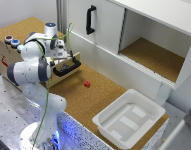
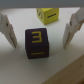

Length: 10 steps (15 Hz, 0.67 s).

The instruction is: Place the purple object on top of the drawer

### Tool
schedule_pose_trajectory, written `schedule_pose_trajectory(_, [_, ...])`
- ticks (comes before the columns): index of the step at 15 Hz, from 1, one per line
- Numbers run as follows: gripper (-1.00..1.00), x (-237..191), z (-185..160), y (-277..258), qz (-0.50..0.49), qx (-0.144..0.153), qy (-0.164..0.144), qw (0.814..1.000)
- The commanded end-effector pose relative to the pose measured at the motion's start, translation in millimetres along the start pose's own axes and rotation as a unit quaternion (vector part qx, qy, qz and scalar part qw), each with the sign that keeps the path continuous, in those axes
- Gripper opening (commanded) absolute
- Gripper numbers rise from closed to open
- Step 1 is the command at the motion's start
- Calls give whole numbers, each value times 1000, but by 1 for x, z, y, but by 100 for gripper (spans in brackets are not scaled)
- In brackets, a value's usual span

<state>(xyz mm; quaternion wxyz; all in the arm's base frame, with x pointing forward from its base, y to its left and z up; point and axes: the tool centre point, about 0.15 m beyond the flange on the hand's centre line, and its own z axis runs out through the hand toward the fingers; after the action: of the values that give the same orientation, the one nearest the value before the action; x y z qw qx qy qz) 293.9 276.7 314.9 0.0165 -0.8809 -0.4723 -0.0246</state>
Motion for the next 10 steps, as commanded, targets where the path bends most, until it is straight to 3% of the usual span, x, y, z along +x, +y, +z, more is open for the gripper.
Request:
schedule_pose_trajectory(1, [-100,2,1,2,1,20,-6,1000])
schedule_pose_trajectory(7, [-100,-23,-9,6,20,6,-16,1000])
schedule_pose_trajectory(10, [-100,-21,-39,7,38,-15,-8,999])
